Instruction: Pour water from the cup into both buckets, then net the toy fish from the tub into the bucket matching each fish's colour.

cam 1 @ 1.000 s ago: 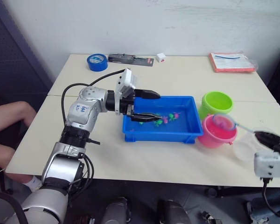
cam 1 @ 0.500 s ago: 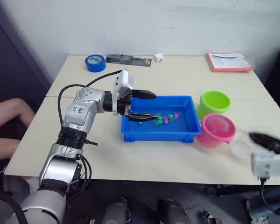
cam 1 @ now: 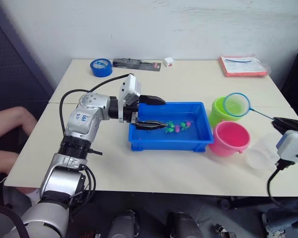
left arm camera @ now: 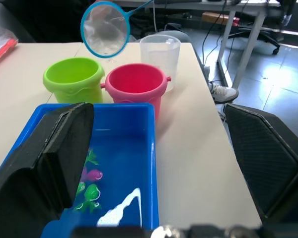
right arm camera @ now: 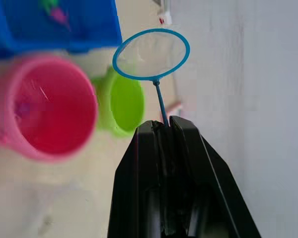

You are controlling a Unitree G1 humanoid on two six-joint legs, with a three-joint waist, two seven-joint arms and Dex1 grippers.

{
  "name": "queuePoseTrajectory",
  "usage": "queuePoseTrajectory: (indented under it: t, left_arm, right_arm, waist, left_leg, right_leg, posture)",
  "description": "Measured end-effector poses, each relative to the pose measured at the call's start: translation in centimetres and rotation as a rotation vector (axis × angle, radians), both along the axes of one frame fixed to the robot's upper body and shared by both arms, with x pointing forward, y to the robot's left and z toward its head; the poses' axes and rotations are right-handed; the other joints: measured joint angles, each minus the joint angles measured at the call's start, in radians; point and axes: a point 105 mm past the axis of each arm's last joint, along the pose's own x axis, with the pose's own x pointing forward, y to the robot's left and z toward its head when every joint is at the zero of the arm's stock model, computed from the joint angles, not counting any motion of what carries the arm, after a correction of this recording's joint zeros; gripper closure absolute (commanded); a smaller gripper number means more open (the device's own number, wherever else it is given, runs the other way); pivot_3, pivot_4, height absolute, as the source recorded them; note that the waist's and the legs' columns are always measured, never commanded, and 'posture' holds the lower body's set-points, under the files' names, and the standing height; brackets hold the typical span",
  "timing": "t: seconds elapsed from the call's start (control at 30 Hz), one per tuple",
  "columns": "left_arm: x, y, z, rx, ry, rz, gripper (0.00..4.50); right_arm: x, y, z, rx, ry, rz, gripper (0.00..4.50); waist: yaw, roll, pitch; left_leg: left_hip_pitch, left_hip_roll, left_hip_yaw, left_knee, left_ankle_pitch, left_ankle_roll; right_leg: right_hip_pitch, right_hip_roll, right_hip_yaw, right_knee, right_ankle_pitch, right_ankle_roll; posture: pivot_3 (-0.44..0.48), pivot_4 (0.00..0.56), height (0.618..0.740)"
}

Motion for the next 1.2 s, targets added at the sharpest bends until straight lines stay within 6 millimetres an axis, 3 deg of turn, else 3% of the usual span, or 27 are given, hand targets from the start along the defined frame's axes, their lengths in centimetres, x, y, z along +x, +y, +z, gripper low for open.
queuePoseTrajectory:
  t: [0.07, 0.17, 0.3, 0.5, 0.6, 0.9, 1.2]
  left_arm:
    - [0.1, 0.5, -0.8, 0.014, 0.019, 0.018, 0.0]
    - [0.1, 0.6, -0.7, 0.019, 0.014, 0.023, 0.0]
    - [0.1, 1.0, -0.7, 0.023, 0.005, 0.039, 0.0]
    - [-0.3, 1.5, -0.5, 0.04, -0.013, 0.059, 0.0]
    - [-0.4, 1.7, -0.5, 0.044, -0.019, 0.078, 0.0]
    - [-0.6, 2.1, 0.1, 0.03, -0.038, 0.118, 0.0]
    - [-0.9, 2.6, 0.1, 0.042, -0.045, 0.135, 0.0]
  right_arm:
    - [0.6, 2.2, 0.3, 0.361, 0.079, 0.013, 3.7]
    - [1.3, 4.5, -1.0, 0.686, 0.272, 0.007, 3.7]
    - [2.8, 6.8, -2.6, 0.949, 0.464, -0.039, 3.7]
    - [5.3, 7.0, -6.3, 1.121, 0.67, -0.234, 3.7]
    - [6.1, 6.7, -7.6, 1.174, 0.736, -0.325, 3.7]
    - [6.4, 6.0, -9.7, 1.257, 0.829, -0.437, 3.7]
    - [7.4, 5.2, -10.0, 1.408, 0.806, -0.493, 3.7]
  waist:
    - [-0.002, 0.0, 0.0]
    - [0.0, 0.0, 0.0]
    - [0.002, 0.003, -0.002]
    - [0.0, 0.006, -0.003]
    - [0.001, 0.007, -0.004]
    - [0.0, 0.009, -0.005]
    - [-0.003, 0.01, -0.006]
  left_leg:
    - [0.0, 0.002, -0.002, 0.0, 0.0, -0.001]
    - [0.0, 0.003, -0.003, -0.001, 0.0, -0.002]
    - [-0.001, 0.002, -0.003, -0.002, -0.001, -0.002]
    - [-0.003, 0.001, -0.002, -0.004, 0.0, -0.001]
    - [-0.003, 0.001, -0.001, -0.003, 0.0, -0.001]
    - [-0.009, 0.001, 0.001, -0.003, 0.0, -0.001]
    - [-0.011, 0.001, 0.004, -0.002, 0.001, 0.0]
  right_leg:
    - [0.0, 0.0, 0.0, 0.002, -0.001, -0.002]
    - [-0.001, 0.0, 0.0, 0.002, -0.009, -0.017]
    - [-0.001, -0.001, -0.001, 0.0, -0.009, -0.017]
    - [-0.003, -0.002, -0.001, 0.001, -0.008, -0.015]
    - [-0.005, -0.002, -0.001, 0.003, -0.001, -0.003]
    - [-0.013, -0.002, 0.001, 0.006, 0.001, 0.001]
    - [-0.017, -0.001, 0.002, 0.009, 0.001, 0.001]
  posture:
    - [0.0, 0.15, 0.74]
    - [0.0, 0.15, 0.74]
    - [0.0, 0.15, 0.74]
    - [0.0, 0.15, 0.74]
    - [0.0, 0.15, 0.74]
    - [0.0, 0.15, 0.74]
    - [0.0, 0.15, 0.74]
